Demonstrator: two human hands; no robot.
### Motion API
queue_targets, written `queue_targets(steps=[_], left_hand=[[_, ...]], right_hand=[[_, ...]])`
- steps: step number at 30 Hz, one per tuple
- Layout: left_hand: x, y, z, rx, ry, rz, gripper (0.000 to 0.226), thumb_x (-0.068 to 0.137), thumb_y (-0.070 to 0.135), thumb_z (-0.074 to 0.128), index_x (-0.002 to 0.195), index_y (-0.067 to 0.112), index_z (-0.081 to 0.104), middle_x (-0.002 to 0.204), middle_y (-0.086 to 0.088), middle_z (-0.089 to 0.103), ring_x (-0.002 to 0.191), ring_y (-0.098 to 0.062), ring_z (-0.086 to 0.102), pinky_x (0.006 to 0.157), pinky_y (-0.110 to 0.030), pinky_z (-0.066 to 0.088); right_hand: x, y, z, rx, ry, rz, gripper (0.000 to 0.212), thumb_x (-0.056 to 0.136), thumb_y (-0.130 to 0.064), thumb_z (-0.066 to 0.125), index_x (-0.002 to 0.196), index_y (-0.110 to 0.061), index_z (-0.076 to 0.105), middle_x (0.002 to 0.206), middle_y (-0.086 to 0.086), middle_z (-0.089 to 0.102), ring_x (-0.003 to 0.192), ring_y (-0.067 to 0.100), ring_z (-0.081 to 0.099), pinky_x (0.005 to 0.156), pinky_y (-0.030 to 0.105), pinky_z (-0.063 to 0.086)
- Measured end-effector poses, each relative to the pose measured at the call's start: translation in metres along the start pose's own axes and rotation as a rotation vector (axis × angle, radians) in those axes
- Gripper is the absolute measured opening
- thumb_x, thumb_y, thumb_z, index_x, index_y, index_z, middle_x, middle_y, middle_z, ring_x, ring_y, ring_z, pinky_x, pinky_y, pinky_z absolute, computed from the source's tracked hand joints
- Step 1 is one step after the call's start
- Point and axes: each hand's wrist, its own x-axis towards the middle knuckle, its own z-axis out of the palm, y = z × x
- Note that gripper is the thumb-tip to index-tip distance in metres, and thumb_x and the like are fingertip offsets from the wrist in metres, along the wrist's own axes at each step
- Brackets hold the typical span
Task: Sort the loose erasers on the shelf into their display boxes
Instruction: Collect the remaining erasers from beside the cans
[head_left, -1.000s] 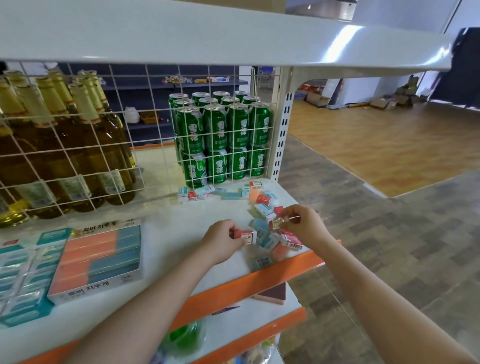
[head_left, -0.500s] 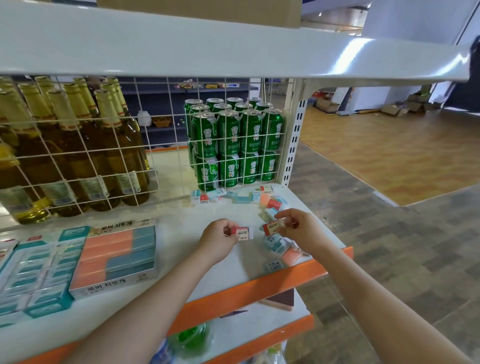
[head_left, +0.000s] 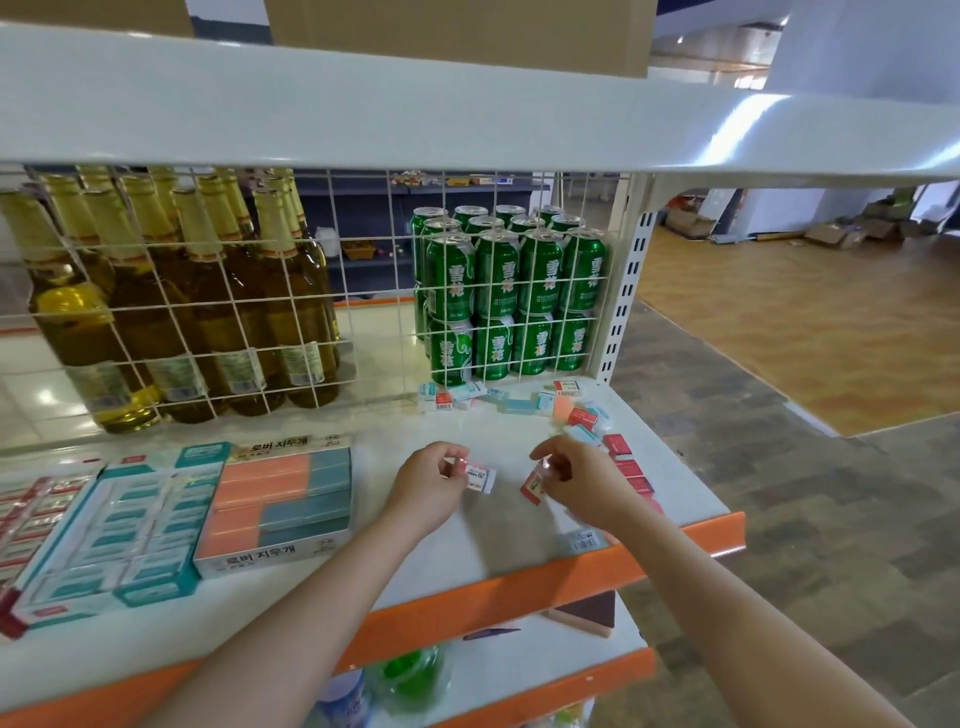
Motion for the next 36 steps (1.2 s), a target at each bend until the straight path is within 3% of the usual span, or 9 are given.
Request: queue_targets(steps=[6, 12, 16, 19, 23, 27, 31, 33, 36], left_hand=[[-0.004, -0.004, -0.014, 0.130, 0.121, 0.002, 0.017, 0.084, 0.013, 0.063, 0.100, 0.015, 0.057, 0.082, 0.004, 0.055, 0.079, -0.017, 0.054, 0.067, -0.028, 0.046], [-0.005, -0.012, -0.015, 0.328, 0.040, 0.098, 0.021, 0.089, 0.017, 0.058, 0.109, 0.020, 0.065, 0.115, 0.001, 0.060, 0.100, -0.015, 0.058, 0.082, -0.023, 0.043], [-0.004, -0.019, -0.015, 0.499, -0.128, 0.140, 0.044, 0.093, 0.014, 0.048, 0.134, 0.027, 0.049, 0.135, 0.002, 0.052, 0.121, -0.017, 0.050, 0.098, -0.028, 0.041], [-0.006, -0.029, -0.015, 0.589, -0.194, 0.132, 0.056, 0.092, 0.007, 0.044, 0.143, 0.029, 0.035, 0.142, 0.000, 0.045, 0.129, -0.019, 0.042, 0.104, -0.031, 0.038], [-0.006, -0.031, -0.018, 0.592, -0.115, 0.095, 0.042, 0.090, 0.010, 0.050, 0.130, 0.021, 0.048, 0.126, -0.003, 0.057, 0.114, -0.021, 0.053, 0.089, -0.030, 0.043], [-0.002, -0.032, -0.026, 0.517, -0.045, 0.026, 0.017, 0.088, 0.017, 0.057, 0.104, 0.018, 0.061, 0.106, -0.002, 0.065, 0.094, -0.019, 0.059, 0.076, -0.030, 0.045], [0.002, -0.030, -0.034, 0.321, -0.032, -0.002, 0.026, 0.087, 0.002, 0.053, 0.108, 0.011, 0.066, 0.111, -0.006, 0.066, 0.101, -0.018, 0.059, 0.075, -0.021, 0.041], [0.003, -0.025, -0.039, 0.250, -0.031, 0.001, 0.029, 0.088, -0.002, 0.051, 0.111, 0.008, 0.066, 0.113, -0.008, 0.066, 0.102, -0.017, 0.059, 0.074, -0.017, 0.038], [0.004, -0.020, -0.049, 0.164, -0.017, 0.010, 0.029, 0.088, -0.001, 0.052, 0.112, 0.008, 0.066, 0.110, -0.006, 0.067, 0.102, -0.017, 0.060, 0.074, -0.019, 0.040]], right_hand=[[0.003, -0.010, 0.016, -0.021, 0.018, 0.010, 0.024, 0.083, -0.007, 0.058, 0.106, -0.009, 0.058, 0.091, 0.000, 0.058, 0.083, 0.014, 0.051, 0.073, 0.023, 0.042], [0.003, -0.014, 0.029, 0.121, 0.056, -0.025, 0.017, 0.081, -0.003, 0.060, 0.095, -0.012, 0.065, 0.091, 0.005, 0.066, 0.080, 0.019, 0.060, 0.074, 0.031, 0.049], [0.004, -0.018, 0.039, 0.039, -0.010, -0.094, 0.030, 0.090, -0.013, 0.054, 0.116, -0.024, 0.062, 0.101, 0.004, 0.062, 0.090, 0.020, 0.062, 0.079, 0.029, 0.048], [0.006, -0.021, 0.047, -0.077, -0.045, -0.102, 0.046, 0.091, -0.009, 0.047, 0.132, -0.029, 0.050, 0.113, 0.007, 0.056, 0.103, 0.024, 0.056, 0.082, 0.026, 0.041], [0.009, -0.022, 0.048, -0.172, -0.076, -0.071, 0.050, 0.090, -0.008, 0.047, 0.138, -0.024, 0.042, 0.120, 0.008, 0.056, 0.110, 0.025, 0.054, 0.081, 0.025, 0.039], [0.015, -0.020, 0.041, -0.072, -0.024, 0.008, 0.029, 0.087, -0.012, 0.057, 0.117, -0.011, 0.057, 0.110, 0.009, 0.063, 0.094, 0.023, 0.058, 0.072, 0.026, 0.042], [0.021, -0.020, 0.032, 0.111, 0.015, 0.016, 0.024, 0.086, 0.000, 0.055, 0.107, -0.004, 0.065, 0.107, 0.011, 0.067, 0.096, 0.022, 0.062, 0.079, 0.022, 0.047], [0.022, -0.024, 0.028, 0.153, 0.015, 0.008, 0.024, 0.086, 0.002, 0.055, 0.108, -0.002, 0.066, 0.105, 0.008, 0.067, 0.091, 0.014, 0.059, 0.069, 0.010, 0.041], [0.024, -0.029, 0.024, 0.202, 0.002, -0.012, 0.024, 0.086, 0.001, 0.058, 0.108, -0.004, 0.067, 0.100, 0.005, 0.066, 0.087, 0.011, 0.055, 0.065, 0.008, 0.037]])
